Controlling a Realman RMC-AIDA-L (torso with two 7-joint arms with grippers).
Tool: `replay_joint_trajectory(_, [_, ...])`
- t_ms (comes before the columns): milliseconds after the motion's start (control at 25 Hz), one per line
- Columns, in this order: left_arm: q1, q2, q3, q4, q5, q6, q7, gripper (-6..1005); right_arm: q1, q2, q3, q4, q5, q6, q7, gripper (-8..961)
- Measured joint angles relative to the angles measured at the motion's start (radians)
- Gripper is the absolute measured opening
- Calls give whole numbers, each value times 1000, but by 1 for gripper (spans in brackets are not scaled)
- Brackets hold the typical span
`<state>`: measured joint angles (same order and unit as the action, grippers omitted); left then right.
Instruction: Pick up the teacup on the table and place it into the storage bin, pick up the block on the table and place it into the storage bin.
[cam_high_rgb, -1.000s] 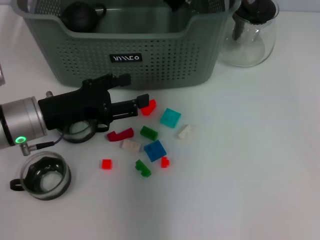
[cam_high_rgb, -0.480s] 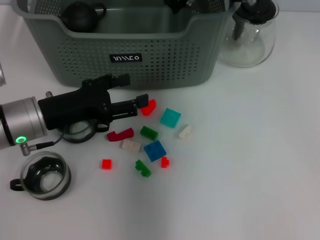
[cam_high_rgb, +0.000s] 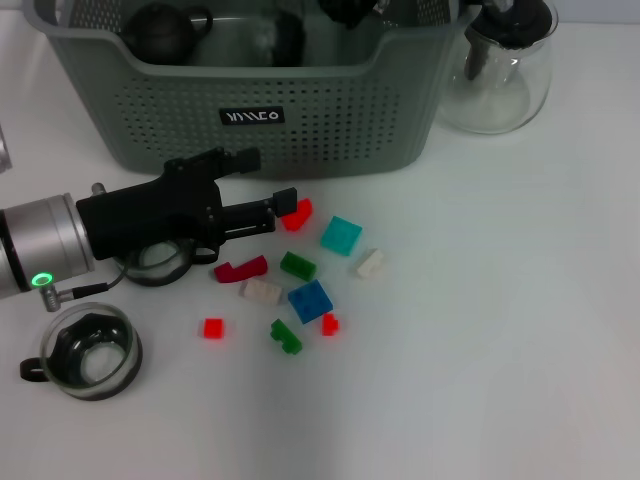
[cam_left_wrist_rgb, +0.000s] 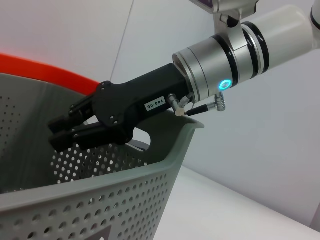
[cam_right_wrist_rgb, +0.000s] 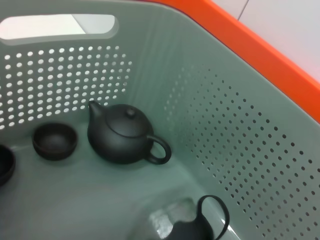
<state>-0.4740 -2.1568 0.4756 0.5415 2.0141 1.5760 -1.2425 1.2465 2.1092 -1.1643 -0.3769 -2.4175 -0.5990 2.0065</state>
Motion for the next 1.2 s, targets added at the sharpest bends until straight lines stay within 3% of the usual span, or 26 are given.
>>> replay_joint_trajectory(280, [0, 0, 0, 0, -1, 4, 0, 833, -13, 0, 0, -50, 11, -2, 0, 416])
replay_joint_trajectory(480, [1, 2, 0, 0, -4, 8, -4, 832, -124, -2, -17, -277, 162, -96, -33, 527])
replay_joint_trajectory(680, [4, 4, -21, 2, -4, 20, -7, 832, -314, -10, -58, -590, 444, -281, -128, 636])
replay_joint_trajectory(840, [6, 8, -34, 6, -4, 37, -7, 831, -438, -13, -45, -753, 577, -440, -176, 698])
replay_joint_trajectory(1000, [10, 20, -62, 8, 0, 77, -10, 831, -519, -25, 40, -814, 704, -677, -229, 696])
replay_joint_trajectory(1200, [37, 49, -79, 61, 14, 130, -60, 830, -542, -69, 203, -764, 759, -1043, -238, 695])
